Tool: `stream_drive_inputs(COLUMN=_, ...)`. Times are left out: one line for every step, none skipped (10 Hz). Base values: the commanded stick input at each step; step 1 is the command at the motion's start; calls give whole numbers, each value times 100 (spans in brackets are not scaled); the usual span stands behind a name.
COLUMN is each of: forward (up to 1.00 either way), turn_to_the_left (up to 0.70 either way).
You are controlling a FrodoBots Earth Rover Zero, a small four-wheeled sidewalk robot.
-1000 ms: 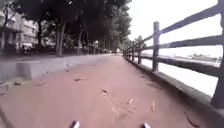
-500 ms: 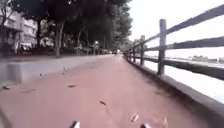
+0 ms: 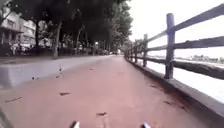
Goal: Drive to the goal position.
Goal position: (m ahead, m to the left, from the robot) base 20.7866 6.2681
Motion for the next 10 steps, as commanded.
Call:
stream_drive_inputs(forward=70, turn_to_the_left=0)
stream_drive_inputs(forward=70, turn_to_the_left=0)
stream_drive_inputs(forward=70, turn_to_the_left=0)
stream_drive_inputs(forward=70, turn_to_the_left=0)
stream_drive_inputs(forward=70, turn_to_the_left=0)
stream_drive_inputs(forward=70, turn_to_the_left=0)
stream_drive_inputs(forward=70, turn_to_the_left=0)
stream_drive_inputs(forward=70, turn_to_the_left=0)
stream_drive_inputs(forward=70, turn_to_the_left=0)
stream_drive_inputs(forward=70, turn_to_the_left=0)
